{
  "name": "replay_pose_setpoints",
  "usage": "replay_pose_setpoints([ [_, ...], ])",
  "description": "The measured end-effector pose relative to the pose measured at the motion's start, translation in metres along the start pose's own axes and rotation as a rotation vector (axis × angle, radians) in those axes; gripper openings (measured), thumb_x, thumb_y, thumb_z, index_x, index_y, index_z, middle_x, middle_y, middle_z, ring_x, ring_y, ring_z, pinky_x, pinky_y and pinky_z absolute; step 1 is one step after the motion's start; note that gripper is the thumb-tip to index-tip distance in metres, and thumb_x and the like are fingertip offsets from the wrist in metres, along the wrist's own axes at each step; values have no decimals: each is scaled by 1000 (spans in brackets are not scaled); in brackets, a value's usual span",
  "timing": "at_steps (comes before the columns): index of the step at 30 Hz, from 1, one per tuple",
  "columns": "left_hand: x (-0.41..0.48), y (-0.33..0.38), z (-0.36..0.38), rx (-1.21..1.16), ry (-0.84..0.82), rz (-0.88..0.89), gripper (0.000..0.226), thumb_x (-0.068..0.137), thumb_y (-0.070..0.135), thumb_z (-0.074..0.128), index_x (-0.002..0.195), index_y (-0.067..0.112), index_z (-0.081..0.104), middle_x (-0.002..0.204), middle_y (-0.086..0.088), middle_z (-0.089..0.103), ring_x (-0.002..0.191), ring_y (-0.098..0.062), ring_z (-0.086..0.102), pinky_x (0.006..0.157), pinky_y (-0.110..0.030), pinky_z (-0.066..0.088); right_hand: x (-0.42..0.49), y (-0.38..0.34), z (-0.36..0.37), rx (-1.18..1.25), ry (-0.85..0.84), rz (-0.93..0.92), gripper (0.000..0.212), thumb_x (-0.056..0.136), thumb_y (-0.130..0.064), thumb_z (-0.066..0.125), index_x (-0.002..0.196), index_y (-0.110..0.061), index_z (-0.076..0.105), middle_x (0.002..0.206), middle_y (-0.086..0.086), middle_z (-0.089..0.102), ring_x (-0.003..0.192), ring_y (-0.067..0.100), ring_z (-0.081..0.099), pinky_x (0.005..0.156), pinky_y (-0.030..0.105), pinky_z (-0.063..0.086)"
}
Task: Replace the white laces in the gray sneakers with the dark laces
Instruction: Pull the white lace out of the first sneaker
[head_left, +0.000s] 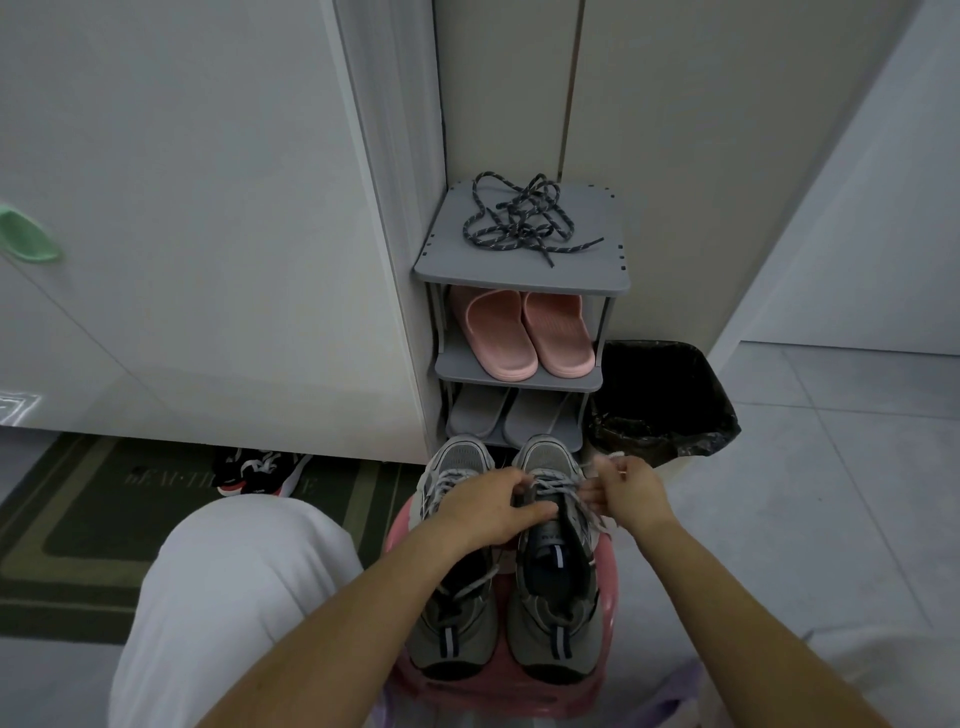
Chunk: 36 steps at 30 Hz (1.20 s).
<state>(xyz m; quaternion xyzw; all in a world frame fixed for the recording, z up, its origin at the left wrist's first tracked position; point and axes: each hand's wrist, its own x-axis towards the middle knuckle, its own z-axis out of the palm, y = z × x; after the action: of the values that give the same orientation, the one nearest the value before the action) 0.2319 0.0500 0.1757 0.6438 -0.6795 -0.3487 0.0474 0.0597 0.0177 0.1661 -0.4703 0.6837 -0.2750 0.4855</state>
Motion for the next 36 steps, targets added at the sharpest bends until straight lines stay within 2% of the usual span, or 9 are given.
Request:
replay_pose_setpoints([
  [2, 5, 1, -4, -36, 4, -29, 41, 97, 42, 44, 129, 19, 54, 129, -1, 58, 115, -18, 55, 93, -29, 43, -4, -7, -7, -113, -28, -24, 40, 96, -21, 49, 106, 18, 53, 89, 28, 66, 75, 33, 64, 72, 42, 53],
  [4, 11, 3, -5, -53, 21, -66, 31, 98, 29, 44, 123, 18, 59, 126, -3, 60, 111, -20, 57, 91, -28, 44, -11, -11, -13, -332, 1, -84, 46, 93, -25, 56, 111, 17, 53, 101, 31, 64, 94, 41, 61, 77, 40, 49],
  [8, 21, 12, -4, -21, 61, -114, 16, 92, 29, 56, 103, 19, 62, 112, -1, 64, 102, -19, 60, 87, -32, 48, -33, -8, -13, -584, -58, -218, 43, 86, -43, 61, 84, 0, 64, 68, 6, 57, 71, 24, 59, 58, 27, 41],
  [10, 24, 16, -5, -40, 48, -128, 7, 91, 26, 58, 91, 19, 61, 105, -2, 66, 93, -17, 62, 80, -29, 47, -41, 0, -9, -608, -128, -231, 45, 80, -49, 65, 83, -4, 65, 69, 1, 56, 66, 14, 54, 59, 26, 41],
  [13, 29, 19, -9, -95, 5, -158, 15, 91, 19, 58, 75, 19, 57, 90, -5, 64, 72, -16, 58, 63, -26, 47, -47, 10, -8, -686, -160, -290, 38, 77, -45, 70, 88, -9, 65, 80, 1, 63, 76, 18, 59, 67, 29, 44],
  [20, 43, 28, -21, 91, -5, -134, 20, 87, 8, 48, 99, 6, 63, 105, -11, 65, 97, -27, 62, 88, -39, 52, -46, 16, -14, -608, -175, -327, 25, 80, -31, 71, 92, -10, 69, 87, 4, 70, 83, 17, 64, 70, 22, 46],
  [27, 39, 28, -18, -9, 51, -96, 12, 95, 21, 50, 97, 12, 58, 104, -8, 63, 99, -26, 60, 84, -33, 46, -44, 16, -14, -618, -176, -327, 22, 82, -30, 68, 89, -10, 70, 83, 3, 68, 79, 17, 63, 68, 22, 45],
  [30, 32, 15, -14, -42, -26, -139, 27, 92, 36, 57, 100, 11, 64, 102, -8, 66, 99, -23, 61, 82, -31, 44, -42, 15, -12, -644, -181, -336, 27, 82, -32, 67, 93, -8, 70, 89, 4, 70, 84, 18, 63, 73, 26, 48],
  [36, 31, 16, -4, 51, 57, -172, 18, 94, 26, 53, 102, 11, 59, 112, -9, 63, 102, -24, 59, 83, -31, 44, -43, 16, -12, -641, -185, -336, 25, 82, -32, 68, 94, -11, 71, 86, 0, 68, 79, 14, 61, 67, 20, 45],
])
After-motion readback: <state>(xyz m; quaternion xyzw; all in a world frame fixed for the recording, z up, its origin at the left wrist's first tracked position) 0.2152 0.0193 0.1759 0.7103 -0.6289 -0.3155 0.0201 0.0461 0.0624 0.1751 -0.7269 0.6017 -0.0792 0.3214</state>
